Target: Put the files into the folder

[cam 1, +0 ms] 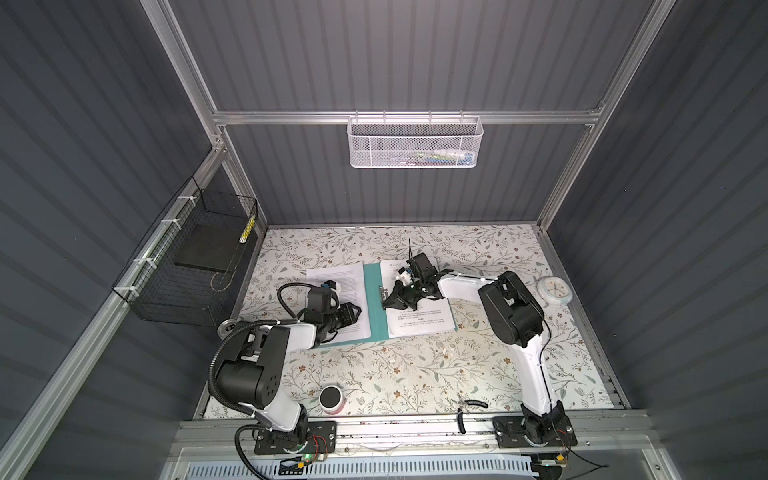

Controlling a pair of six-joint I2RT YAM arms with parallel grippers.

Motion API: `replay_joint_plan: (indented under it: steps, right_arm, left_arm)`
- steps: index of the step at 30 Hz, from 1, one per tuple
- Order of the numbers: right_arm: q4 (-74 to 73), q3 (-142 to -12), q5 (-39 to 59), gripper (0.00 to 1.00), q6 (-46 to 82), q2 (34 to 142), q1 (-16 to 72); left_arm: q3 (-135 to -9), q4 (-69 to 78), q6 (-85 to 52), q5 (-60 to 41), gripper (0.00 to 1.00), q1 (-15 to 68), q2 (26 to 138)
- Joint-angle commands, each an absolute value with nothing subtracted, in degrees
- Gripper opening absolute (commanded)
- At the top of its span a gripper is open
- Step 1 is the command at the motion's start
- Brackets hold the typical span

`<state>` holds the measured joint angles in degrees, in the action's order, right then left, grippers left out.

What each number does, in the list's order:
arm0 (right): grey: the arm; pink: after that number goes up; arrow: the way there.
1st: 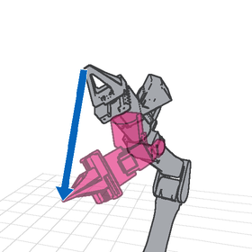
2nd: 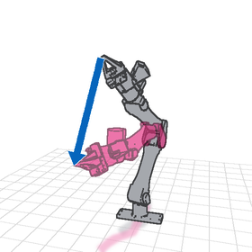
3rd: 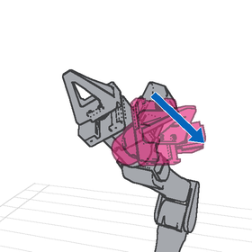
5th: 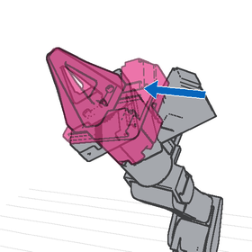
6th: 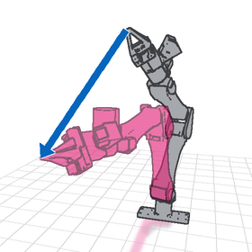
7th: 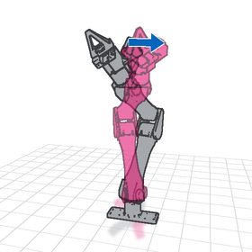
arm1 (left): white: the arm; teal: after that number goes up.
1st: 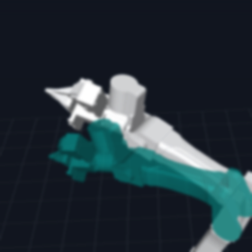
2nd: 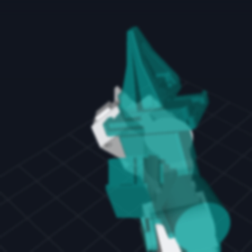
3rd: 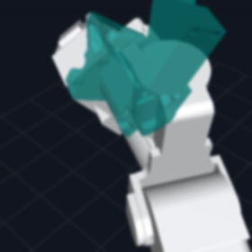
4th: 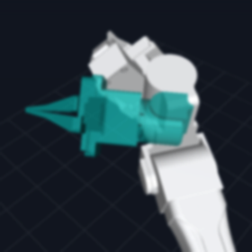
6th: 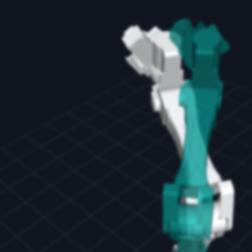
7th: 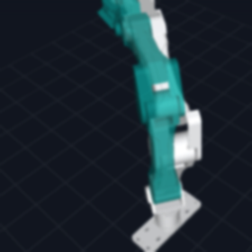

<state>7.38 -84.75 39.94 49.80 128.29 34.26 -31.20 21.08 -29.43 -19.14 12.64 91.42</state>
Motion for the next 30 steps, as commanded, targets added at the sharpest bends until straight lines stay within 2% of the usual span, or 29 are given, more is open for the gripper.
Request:
replay_joint_plan:
  steps: [1,20,23,30]
  right_arm:
    - [19.06,-82.53,30.42,0.00,47.52,131.77,33.08]
    - [25.21,-85.32,24.11,0.00,43.51,135.21,34.16]
    - [22.67,-84.98,27.46,0.00,44.99,135.13,34.51]
    - [2.74,-78.76,39.05,0.00,56.07,130.65,33.59]
  left_arm:
    - [-30.76,15.47,-29.64,-17.49,0.41,12.22,93.43]
    - [-30.96,15.64,-29.46,-18.19,0.41,12.22,94.04]
    - [-31.41,15.73,-29.36,-18.46,0.41,12.22,94.65]
    - [-31.53,15.72,-29.00,-20.34,0.42,12.22,94.87]
